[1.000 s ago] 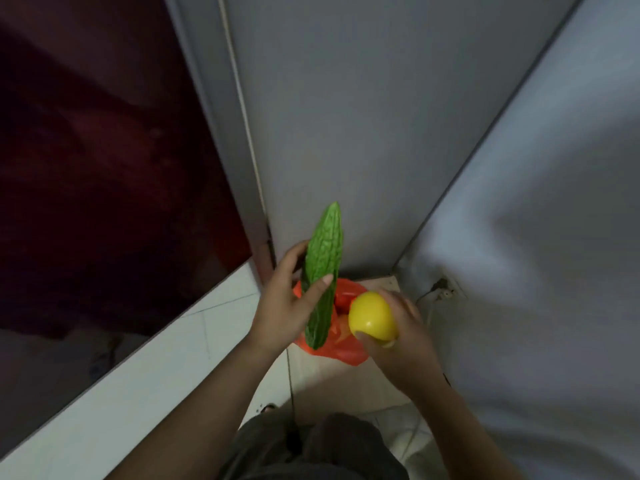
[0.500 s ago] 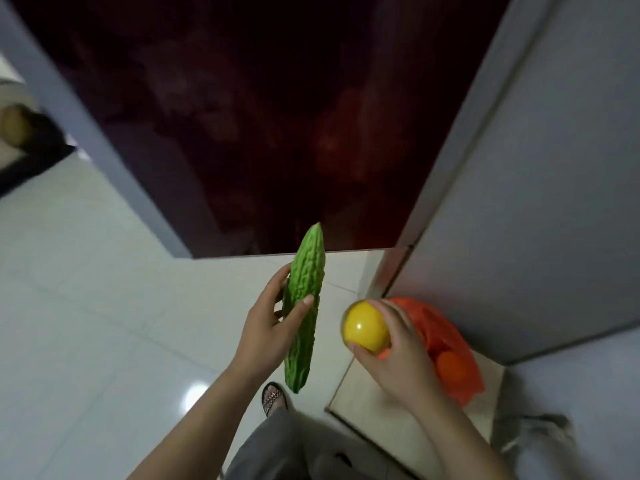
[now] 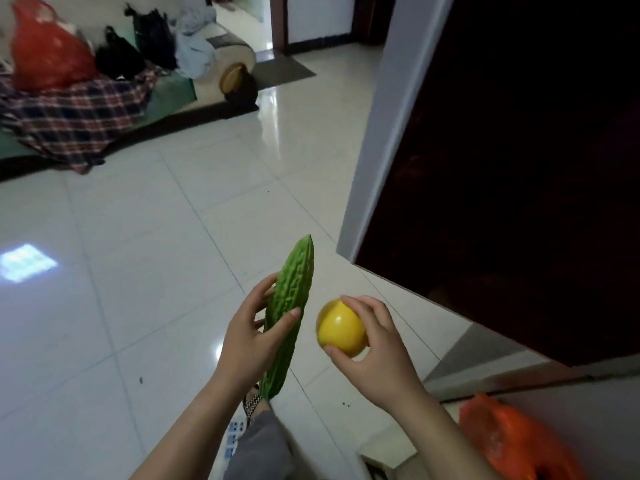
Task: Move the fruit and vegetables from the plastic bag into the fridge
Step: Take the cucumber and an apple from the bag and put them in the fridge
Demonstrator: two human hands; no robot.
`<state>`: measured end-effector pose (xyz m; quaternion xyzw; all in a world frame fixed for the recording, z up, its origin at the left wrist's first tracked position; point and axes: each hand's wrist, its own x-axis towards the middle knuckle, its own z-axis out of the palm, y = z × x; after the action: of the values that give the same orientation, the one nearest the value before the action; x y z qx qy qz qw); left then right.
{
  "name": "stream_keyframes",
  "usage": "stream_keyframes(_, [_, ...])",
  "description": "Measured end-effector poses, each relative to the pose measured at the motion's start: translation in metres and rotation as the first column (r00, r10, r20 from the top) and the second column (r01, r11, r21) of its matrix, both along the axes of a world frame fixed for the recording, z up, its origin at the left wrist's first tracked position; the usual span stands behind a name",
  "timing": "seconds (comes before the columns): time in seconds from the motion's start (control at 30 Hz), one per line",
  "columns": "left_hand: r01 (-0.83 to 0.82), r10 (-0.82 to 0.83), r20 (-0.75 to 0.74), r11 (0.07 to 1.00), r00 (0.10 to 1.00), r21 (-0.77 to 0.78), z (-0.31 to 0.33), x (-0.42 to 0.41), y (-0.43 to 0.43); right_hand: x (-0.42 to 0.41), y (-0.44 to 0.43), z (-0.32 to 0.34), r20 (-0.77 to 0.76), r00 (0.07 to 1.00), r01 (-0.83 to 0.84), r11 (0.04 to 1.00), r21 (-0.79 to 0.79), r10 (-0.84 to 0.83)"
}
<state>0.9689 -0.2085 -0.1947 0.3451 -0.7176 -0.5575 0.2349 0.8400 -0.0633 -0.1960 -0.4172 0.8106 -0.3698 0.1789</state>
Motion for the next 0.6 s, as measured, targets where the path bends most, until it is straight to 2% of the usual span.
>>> stream_keyframes(0.3, [-0.068, 0.068, -0.001, 0.997, 0.998, -0.033, 0.019, 0.013, -0.16, -0.01, -0.179, 0.009, -0.025, 0.991, -0.133, 0.991, 0.013, 0.134])
stream_keyframes(0.6, [-0.205, 0.206, 0.004, 0.977, 0.979, -0.053, 0.026, 0.037, -0.258, -0.005, -0.296, 0.011, 0.002, 0.957, -0.288, 0.956, 0.053, 0.289])
